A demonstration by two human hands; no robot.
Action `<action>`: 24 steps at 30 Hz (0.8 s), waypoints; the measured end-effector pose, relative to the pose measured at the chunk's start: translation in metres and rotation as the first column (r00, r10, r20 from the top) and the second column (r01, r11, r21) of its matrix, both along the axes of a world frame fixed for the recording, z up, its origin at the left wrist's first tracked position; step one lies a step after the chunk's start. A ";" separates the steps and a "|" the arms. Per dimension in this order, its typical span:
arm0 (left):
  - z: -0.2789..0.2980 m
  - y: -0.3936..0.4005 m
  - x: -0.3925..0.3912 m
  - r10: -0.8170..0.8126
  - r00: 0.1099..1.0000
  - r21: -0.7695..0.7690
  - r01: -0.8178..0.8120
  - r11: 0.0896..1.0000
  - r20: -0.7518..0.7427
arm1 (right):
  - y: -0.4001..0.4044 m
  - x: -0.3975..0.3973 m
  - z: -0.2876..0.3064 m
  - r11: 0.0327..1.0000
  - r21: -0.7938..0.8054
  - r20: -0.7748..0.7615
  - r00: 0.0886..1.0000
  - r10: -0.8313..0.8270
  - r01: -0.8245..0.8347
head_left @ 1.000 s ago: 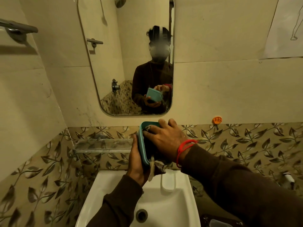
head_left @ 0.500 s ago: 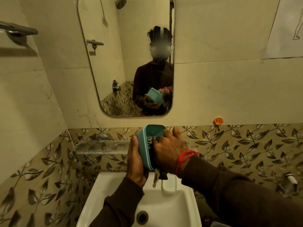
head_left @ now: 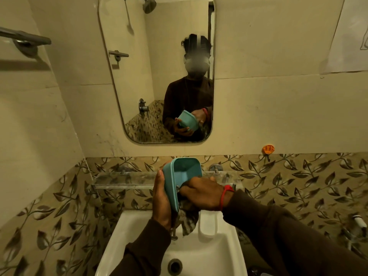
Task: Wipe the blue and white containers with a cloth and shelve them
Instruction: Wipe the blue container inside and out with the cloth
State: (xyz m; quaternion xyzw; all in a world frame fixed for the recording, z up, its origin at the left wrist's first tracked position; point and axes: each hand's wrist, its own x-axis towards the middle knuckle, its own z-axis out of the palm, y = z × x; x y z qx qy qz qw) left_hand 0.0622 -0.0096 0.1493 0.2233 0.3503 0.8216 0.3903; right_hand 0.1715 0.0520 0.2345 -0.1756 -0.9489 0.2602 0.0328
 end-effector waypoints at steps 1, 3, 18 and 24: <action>0.001 0.000 0.001 -0.033 0.999 0.022 0.032 0.999 0.034 | 0.000 0.000 0.002 0.993 -0.116 -0.049 0.998 -0.032 0.026; 0.005 0.000 0.002 -0.069 0.994 0.035 0.066 0.997 0.081 | 0.001 0.000 0.006 0.963 -0.264 -0.110 0.990 -0.092 0.061; -0.001 -0.008 -0.046 0.297 0.923 -0.066 -0.290 0.955 0.244 | 0.028 0.007 0.000 0.504 -0.857 -0.191 0.843 -0.503 0.106; 0.005 -0.007 -0.065 0.466 0.825 0.009 -0.495 0.869 0.319 | -0.010 -0.032 -0.034 0.675 -0.736 -0.255 0.899 -0.356 0.058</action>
